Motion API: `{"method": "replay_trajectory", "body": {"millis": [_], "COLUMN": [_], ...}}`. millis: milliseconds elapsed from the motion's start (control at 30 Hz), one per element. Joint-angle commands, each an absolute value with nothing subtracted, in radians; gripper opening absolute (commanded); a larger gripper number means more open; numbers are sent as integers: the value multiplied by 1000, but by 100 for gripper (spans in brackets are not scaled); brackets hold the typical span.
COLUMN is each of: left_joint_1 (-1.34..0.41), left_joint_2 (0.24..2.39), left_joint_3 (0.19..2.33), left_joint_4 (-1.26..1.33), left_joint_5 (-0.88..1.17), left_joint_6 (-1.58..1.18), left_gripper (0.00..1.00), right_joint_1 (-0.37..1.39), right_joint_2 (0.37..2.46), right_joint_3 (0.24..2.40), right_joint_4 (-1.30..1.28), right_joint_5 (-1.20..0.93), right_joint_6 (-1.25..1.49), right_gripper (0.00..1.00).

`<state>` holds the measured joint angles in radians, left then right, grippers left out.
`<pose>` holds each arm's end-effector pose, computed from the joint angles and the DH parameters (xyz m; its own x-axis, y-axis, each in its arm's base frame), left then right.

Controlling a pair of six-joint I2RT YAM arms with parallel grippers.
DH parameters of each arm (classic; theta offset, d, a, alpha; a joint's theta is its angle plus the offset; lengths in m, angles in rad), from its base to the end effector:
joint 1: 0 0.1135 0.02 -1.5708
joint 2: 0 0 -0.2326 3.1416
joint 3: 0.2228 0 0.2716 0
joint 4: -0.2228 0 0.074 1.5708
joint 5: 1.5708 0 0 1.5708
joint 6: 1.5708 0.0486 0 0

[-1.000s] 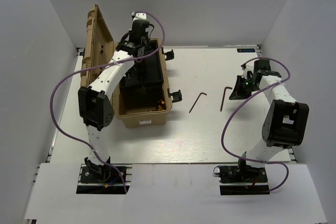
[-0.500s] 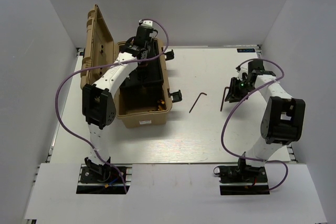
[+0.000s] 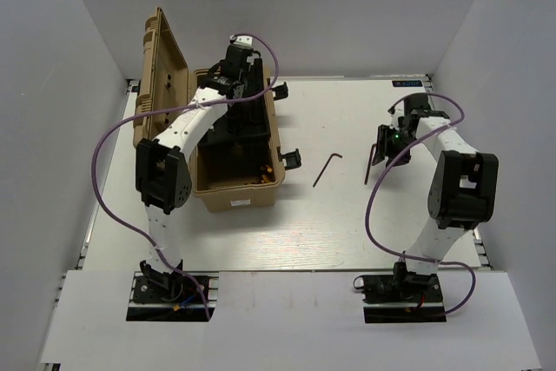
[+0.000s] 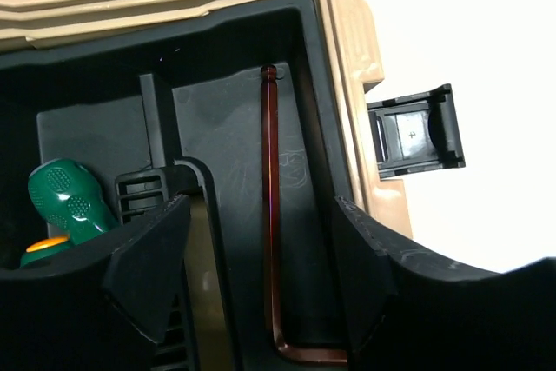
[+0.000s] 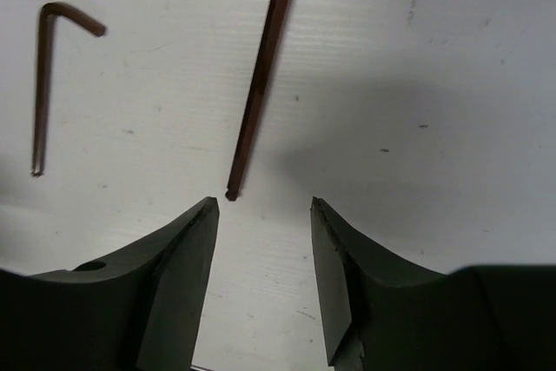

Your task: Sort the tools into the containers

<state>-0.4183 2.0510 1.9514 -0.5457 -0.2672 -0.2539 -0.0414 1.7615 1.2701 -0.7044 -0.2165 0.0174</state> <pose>0.4562 -0.1888 0.2805 -0.5820 -0.0064 -0.8132 0.0546 0.9974 -0.0470 0.3706 -0.0049 0.1568 -0.9302 0.0556 -0.3627 -0.0220 0.9783 0.2062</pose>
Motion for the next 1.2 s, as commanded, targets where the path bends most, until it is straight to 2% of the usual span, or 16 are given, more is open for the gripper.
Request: {"method": "replay_trajectory", "body": {"millis": [0,100,167,200,333,433,567,733,767,833,867,1000,1167], "left_joint_1": [-428,-446,-446,-446,-469,-479,-479,-479,-479,-479,-479,-479,-479], "left_joint_2": [1942,1841,1755,1664,1457,1306,1137,975,953,913,884,847,775], "left_joint_3": [1990,1933,1843,1736,1470,1277,1038,844,797,741,729,718,669], "left_joint_4": [-548,-535,-453,-419,-330,-308,-243,-154,-140,-95,-83,-72,23], "left_joint_5": [-239,-189,-70,34,199,221,241,229,219,210,210,248,376], "left_joint_6": [-252,-223,-195,-175,-80,-35,-23,9,9,9,9,9,9], "left_gripper": [77,78,80,84,86,87,88,91,91,93,93,93,93], "right_joint_1": [-2,50,66,78,116,132,129,126,132,129,130,123,132], "right_joint_2": [1805,1851,1884,1902,1980,2035,2046,2052,2052,2049,2045,1967,1833], "right_joint_3": [1328,1367,1394,1413,1463,1523,1490,1467,1465,1460,1465,1474,1580], "right_joint_4": [-695,-695,-695,-695,-707,-756,-744,-744,-745,-750,-759,-772,-808], "right_joint_5": [-94,-40,-35,-25,84,182,167,120,111,107,95,72,-206], "right_joint_6": [21,41,58,63,97,138,163,163,161,160,161,124,22], "right_gripper": [52,52,51,51,50,46,43,27,17,3,0,0,0]}}
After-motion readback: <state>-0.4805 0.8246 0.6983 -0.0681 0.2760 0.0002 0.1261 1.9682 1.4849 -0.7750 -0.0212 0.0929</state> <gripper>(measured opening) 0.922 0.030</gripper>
